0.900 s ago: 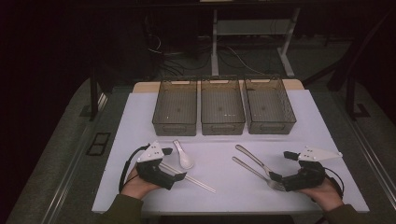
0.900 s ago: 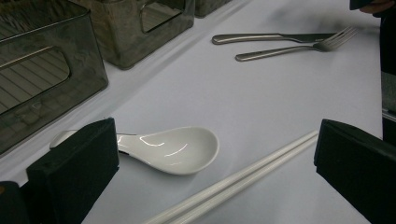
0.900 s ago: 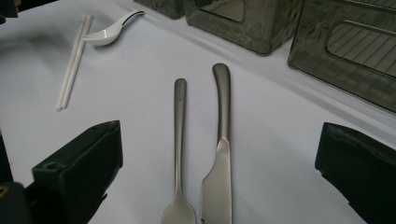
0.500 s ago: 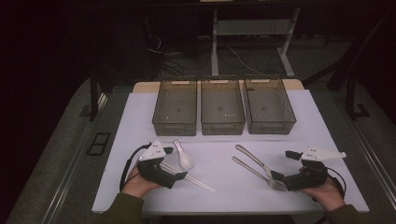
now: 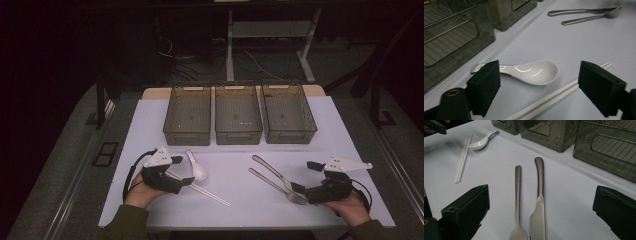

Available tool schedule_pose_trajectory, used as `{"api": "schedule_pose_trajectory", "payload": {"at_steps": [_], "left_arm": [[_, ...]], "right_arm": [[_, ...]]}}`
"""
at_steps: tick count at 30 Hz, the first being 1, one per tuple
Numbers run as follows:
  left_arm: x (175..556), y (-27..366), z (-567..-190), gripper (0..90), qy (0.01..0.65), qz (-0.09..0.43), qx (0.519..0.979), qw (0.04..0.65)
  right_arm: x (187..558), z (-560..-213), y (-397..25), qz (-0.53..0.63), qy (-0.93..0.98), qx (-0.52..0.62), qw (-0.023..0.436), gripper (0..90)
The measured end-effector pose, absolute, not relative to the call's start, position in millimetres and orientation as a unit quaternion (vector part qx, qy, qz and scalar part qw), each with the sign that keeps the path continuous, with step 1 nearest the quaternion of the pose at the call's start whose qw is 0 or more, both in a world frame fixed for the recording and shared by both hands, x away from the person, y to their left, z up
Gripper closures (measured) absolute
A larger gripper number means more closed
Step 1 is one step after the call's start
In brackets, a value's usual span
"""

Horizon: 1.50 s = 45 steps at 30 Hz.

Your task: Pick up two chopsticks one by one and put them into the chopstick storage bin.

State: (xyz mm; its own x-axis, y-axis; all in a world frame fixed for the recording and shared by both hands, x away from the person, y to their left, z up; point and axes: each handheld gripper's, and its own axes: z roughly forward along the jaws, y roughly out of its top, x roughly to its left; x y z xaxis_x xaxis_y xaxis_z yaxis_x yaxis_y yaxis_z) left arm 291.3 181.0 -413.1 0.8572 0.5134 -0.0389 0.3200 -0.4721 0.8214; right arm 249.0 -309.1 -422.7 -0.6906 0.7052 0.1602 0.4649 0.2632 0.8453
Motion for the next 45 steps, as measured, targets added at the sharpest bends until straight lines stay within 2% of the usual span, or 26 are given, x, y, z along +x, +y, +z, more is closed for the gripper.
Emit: {"api": "schedule_pose_trajectory", "payload": {"at_steps": [4, 7, 11, 14, 17, 18, 27, 40, 45], "left_arm": [[296, 188, -416, 24.5, 0.256, 0.106, 0.853, 0.443], [300, 193, -417, 35.4, 0.260, 0.108, 0.855, 0.435], [305, 202, -420, 39.0, 0.278, 0.115, 0.857, 0.419], [308, 208, -421, 47.5, 0.289, 0.121, 0.857, 0.409], [309, 215, -423, 51.5, 0.299, 0.129, 0.858, 0.397], [310, 218, -423, 56.1, 0.305, 0.131, 0.857, 0.395], [311, 242, -427, 76.0, 0.337, 0.140, 0.855, 0.369], [314, 242, -432, 87.7, 0.343, 0.136, 0.857, 0.359], [315, 240, -434, 88.5, 0.337, 0.133, 0.864, 0.350]], "right_arm": [[249, -423, -309, 0.478, 0.785, 0.375, 0.123, 0.8], [249, -423, -309, 0.479, 0.785, 0.375, 0.123, 0.8], [249, -423, -309, 0.479, 0.784, 0.376, 0.121, 0.8], [249, -423, -309, 0.479, 0.784, 0.376, 0.121, 0.9], [249, -423, -309, 0.479, 0.783, 0.377, 0.120, 0.8], [249, -423, -309, 0.479, 0.783, 0.378, 0.119, 0.8], [249, -423, -310, 0.481, 0.782, 0.377, 0.121, 0.8], [249, -422, -309, 0.480, 0.782, 0.379, 0.123, 0.8], [250, -422, -310, 0.479, 0.781, 0.380, 0.123, 0.8]]}}
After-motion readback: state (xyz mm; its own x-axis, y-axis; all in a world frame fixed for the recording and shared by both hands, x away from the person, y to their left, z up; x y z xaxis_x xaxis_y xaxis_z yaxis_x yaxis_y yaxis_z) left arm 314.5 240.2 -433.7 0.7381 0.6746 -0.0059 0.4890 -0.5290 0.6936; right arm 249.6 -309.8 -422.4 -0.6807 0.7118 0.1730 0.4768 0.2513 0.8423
